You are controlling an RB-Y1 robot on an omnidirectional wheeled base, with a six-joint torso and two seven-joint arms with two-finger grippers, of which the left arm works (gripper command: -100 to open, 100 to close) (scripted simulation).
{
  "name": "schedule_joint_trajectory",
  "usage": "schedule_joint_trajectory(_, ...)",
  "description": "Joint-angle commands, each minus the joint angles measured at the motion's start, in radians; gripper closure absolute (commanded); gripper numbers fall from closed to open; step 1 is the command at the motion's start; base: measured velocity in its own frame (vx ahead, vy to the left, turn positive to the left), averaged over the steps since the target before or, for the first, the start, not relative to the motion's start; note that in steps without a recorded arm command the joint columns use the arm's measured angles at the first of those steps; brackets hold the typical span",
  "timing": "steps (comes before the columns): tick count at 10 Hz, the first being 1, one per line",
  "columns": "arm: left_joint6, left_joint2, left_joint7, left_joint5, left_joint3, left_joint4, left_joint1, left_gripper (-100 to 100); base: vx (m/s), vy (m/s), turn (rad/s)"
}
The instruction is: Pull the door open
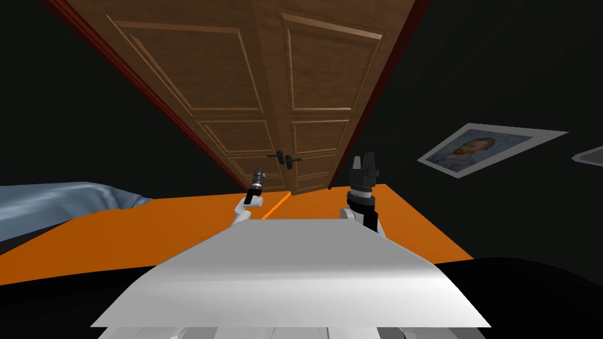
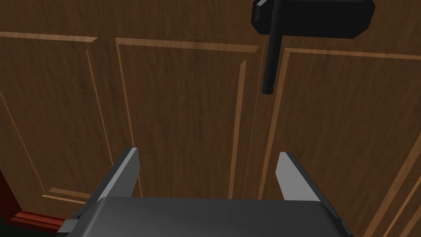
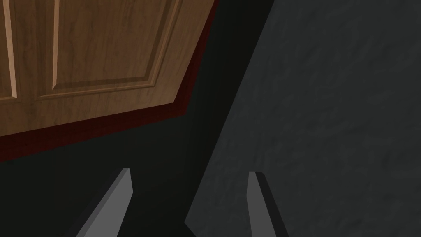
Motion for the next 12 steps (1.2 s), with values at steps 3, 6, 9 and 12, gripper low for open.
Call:
schedule_joint_trajectory(3, 0.004, 0.02, 0.016, 0.002, 0.006, 0.115, -0.065, -100, 0.078, 0.006, -0.037)
schedule_joint_trajectory(6, 0.01, 0.038, 0.03, 0.005, 0.011, 0.218, -0.118, -100, 0.101, 0.003, -0.049)
schedule_joint_trajectory(9, 0.015, 0.053, 0.042, 0.007, 0.014, 0.303, -0.164, -100, 0.098, -0.001, -0.04)
schedule_joint_trajectory(12, 0.019, 0.063, 0.052, 0.008, 0.015, 0.369, -0.202, -100, 0.088, -0.01, -0.049)
